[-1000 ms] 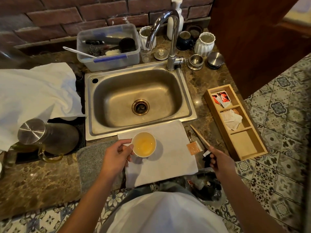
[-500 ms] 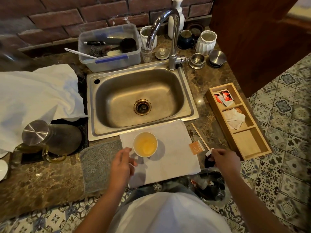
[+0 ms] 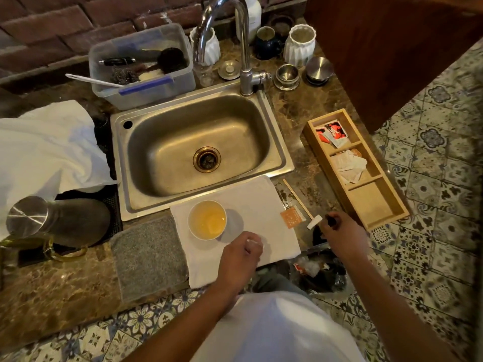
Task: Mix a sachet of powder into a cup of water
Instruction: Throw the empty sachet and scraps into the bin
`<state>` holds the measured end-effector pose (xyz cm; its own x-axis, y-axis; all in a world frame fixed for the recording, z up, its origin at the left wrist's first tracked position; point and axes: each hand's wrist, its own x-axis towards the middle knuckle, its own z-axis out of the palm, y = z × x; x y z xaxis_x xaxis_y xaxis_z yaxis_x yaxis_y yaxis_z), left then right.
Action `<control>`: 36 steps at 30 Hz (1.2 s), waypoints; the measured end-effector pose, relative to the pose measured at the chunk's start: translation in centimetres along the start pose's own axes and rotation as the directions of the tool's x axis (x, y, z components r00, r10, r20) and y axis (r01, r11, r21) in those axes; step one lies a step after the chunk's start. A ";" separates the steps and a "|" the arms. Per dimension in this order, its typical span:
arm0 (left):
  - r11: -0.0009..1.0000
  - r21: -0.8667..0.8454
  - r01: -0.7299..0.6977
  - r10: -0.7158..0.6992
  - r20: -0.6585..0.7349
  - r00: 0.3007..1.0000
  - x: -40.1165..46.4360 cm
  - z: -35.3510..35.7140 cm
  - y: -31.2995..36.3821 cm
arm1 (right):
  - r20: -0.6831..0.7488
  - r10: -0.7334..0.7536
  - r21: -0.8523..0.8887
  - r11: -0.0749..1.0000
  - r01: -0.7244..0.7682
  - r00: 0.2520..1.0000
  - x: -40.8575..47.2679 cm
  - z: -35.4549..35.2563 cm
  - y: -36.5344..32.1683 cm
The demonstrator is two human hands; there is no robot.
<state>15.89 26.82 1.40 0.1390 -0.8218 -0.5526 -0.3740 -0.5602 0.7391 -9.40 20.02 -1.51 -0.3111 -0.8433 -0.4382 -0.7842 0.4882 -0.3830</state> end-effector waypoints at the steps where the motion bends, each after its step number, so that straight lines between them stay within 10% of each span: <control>1: 0.999 0.052 -0.014 0.014 0.010 1.000 0.7 0.7 0.7 | 0.002 -0.003 -0.005 1.000 0.003 1.000 0.2 0.0 0.2; 13: 0.897 0.406 -0.173 0.147 0.094 0.985 5.8 5.8 5.3 | 0.089 0.014 0.045 0.999 -0.018 0.996 2.3 -0.6 1.0; 36: 0.802 0.562 -0.201 0.193 0.076 0.978 9.2 8.1 4.7 | 0.145 -0.136 -0.085 0.985 0.149 0.980 3.2 1.8 1.4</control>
<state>7.93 17.46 -3.34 -0.0055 -0.9041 -0.4273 -0.8435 -0.2254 0.4876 -10.52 18.44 -4.89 -0.1201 -0.8604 -0.4953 -0.8646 0.3359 -0.3737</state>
